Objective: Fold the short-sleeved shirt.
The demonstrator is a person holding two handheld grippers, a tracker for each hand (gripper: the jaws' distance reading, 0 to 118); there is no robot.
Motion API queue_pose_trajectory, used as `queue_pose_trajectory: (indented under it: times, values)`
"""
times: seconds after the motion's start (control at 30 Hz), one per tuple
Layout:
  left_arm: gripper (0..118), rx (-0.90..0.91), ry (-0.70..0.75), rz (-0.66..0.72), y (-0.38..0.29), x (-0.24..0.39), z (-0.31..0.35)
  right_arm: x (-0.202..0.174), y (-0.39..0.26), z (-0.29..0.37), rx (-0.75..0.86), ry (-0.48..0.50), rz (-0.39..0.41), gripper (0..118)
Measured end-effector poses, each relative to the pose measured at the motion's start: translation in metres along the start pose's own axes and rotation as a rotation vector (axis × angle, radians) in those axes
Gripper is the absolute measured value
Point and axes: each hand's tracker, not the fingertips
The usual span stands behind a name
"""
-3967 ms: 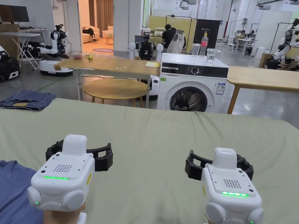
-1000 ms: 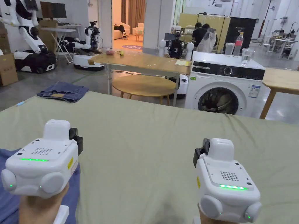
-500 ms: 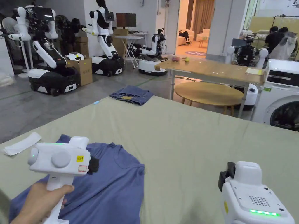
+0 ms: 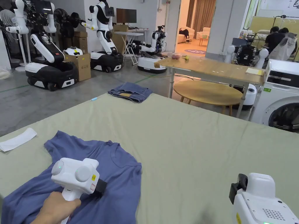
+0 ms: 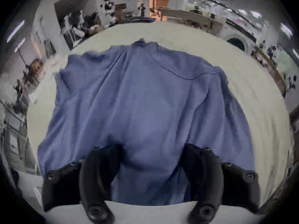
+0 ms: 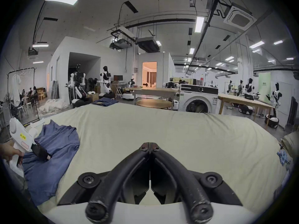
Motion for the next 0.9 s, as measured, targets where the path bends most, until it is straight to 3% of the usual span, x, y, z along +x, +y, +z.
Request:
queue_pose_trajectory:
  times: [0.07, 0.1, 0.23, 0.43, 0.53, 0.67, 0.9]
  values:
    - [12, 0.022, -0.017, 0.015, -0.002, -0.001, 0.004, 0.004, -0.001, -0.001, -0.008, -0.006, -0.01, 0]
    - [0, 0.03, 0.007, 0.017, -0.002, -0.001, 0.004, 0.005, -0.002, -0.002, -0.013, -0.006, -0.015, 0]
    - [0, 0.047, -0.012, 0.022, -0.005, -0.006, 0.011, 0.008, -0.004, 0.001, -0.022, -0.015, -0.028, 0]
    - [0, 0.289, -0.099, 0.093, 0.014, -0.016, 0.071, 0.017, 0.001, 0.006, -0.009, -0.028, -0.045, 0]
    - [0, 0.376, -0.105, 0.053, 0.031, -0.01, 0.106, 0.025, 0.005, 0.01, 0.002, -0.038, -0.052, 0]
    - [0, 0.555, -0.193, 0.064, 0.06, 0.014, 0.173, 0.038, 0.01, 0.016, 0.023, -0.061, -0.036, 0]
    - [0, 0.682, -0.345, -0.132, 0.114, 0.115, 0.256, 0.075, 0.02, 0.036, 0.055, -0.124, -0.068, 0]
